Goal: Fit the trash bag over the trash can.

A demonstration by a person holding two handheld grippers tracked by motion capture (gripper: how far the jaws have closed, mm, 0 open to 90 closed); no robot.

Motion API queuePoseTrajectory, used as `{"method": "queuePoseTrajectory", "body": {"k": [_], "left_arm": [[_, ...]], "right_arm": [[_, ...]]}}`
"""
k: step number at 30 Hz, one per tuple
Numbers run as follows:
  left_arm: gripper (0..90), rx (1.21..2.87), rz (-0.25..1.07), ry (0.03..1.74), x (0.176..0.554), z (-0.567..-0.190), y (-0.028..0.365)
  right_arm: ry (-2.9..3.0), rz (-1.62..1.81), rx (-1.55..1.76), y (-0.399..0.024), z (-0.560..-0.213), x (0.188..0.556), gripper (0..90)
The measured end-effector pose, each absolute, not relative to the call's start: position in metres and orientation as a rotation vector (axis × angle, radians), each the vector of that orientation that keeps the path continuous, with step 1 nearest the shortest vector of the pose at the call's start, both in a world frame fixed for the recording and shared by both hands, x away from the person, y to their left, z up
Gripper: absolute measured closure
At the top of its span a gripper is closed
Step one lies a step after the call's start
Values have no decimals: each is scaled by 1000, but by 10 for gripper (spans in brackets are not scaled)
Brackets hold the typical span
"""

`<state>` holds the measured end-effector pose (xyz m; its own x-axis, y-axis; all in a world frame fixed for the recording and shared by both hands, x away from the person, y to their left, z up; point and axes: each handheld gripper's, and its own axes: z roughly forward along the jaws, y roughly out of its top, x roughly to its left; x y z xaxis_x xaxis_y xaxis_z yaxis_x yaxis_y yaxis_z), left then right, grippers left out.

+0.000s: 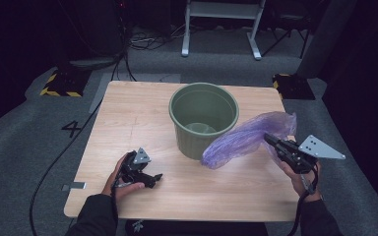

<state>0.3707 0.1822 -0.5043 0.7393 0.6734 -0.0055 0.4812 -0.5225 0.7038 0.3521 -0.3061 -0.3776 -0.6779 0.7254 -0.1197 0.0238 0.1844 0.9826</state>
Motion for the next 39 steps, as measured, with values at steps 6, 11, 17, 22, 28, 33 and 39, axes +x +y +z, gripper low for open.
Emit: {"method": "queuePoseTrajectory", "body": {"k": [6, 11, 17, 22, 28, 33, 39], "left_arm": [[84, 2227, 350, 864, 371, -504, 182], [83, 2227, 350, 865, 371, -504, 182], [82, 2229, 350, 866, 371, -504, 182], [83, 2229, 352, 862, 371, -504, 182], [107, 2236, 346, 862, 370, -502, 182], [168, 2245, 362, 844, 368, -500, 180], [159, 2208, 385, 816, 365, -491, 180]], "right_arm": [[1854, 1538, 710, -311, -373, 354, 900], [1817, 1536, 735, -315, -368, 356, 900], [1798, 1509, 741, -312, -360, 363, 900], [1777, 1512, 756, -306, -355, 371, 900], [1763, 1491, 759, -298, -350, 380, 900], [1754, 1472, 775, -293, -346, 388, 900], [1748, 1427, 802, -287, -344, 401, 900]]}}
